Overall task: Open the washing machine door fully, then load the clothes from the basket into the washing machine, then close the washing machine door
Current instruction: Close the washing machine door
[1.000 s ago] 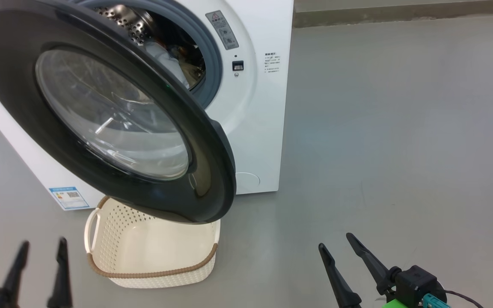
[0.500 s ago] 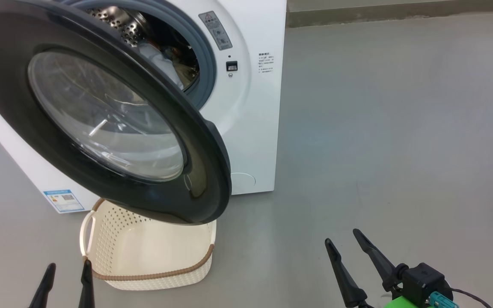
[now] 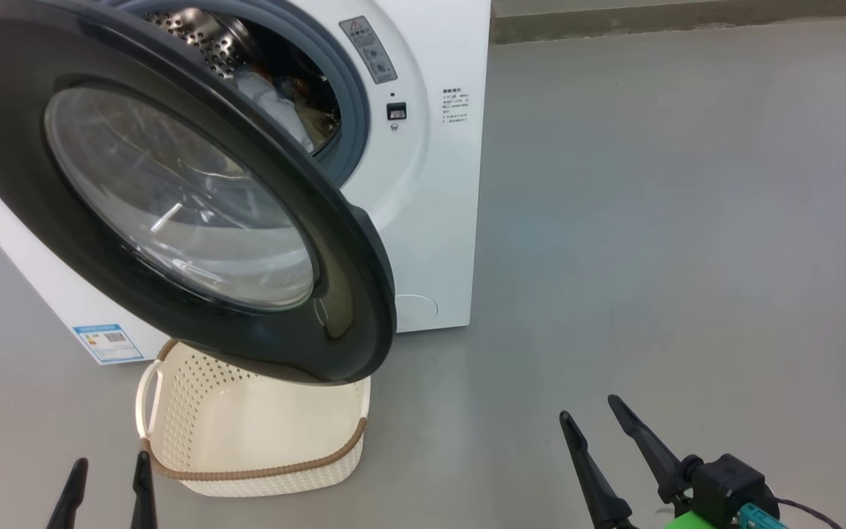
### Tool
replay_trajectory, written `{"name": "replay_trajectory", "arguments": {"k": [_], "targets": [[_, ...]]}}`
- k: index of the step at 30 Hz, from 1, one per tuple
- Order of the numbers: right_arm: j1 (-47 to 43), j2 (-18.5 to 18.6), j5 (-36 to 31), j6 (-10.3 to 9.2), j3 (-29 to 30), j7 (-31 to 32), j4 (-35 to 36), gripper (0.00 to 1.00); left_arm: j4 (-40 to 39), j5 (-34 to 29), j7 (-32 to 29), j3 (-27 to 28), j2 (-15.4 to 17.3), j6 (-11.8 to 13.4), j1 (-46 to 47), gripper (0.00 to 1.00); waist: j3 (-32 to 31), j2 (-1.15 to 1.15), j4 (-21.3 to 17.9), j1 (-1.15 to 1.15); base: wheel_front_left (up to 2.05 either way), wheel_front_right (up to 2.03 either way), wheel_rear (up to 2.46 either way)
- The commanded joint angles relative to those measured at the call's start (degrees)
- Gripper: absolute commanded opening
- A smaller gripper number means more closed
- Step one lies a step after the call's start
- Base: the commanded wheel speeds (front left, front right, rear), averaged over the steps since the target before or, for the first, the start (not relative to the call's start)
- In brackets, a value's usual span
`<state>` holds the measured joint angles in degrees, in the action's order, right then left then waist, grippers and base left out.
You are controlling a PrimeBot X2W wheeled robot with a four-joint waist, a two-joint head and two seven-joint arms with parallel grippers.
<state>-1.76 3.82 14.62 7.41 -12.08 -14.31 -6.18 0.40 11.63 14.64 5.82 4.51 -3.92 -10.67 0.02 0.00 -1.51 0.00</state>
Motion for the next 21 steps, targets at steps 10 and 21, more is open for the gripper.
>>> {"name": "replay_trajectory", "arguments": {"k": [10,21], "targets": [[0.3,-0.3,-0.2,0.08,-0.9,-0.7,1.6,1.00,-1.5,-2.0,0.4,2.4,0.0,-1.0,1.5,1.00,0.0,0.00,-0.2,0.00,0.00,0.00,0.00],[0.2,-0.3,-0.4,0.08,-0.7,-0.7,1.8,1.00,-1.6,-3.7,0.4,2.8,-0.3,-1.2,1.3,1.00,-0.1,0.00,0.1,0.00,0.00,0.00,0.00]]}}
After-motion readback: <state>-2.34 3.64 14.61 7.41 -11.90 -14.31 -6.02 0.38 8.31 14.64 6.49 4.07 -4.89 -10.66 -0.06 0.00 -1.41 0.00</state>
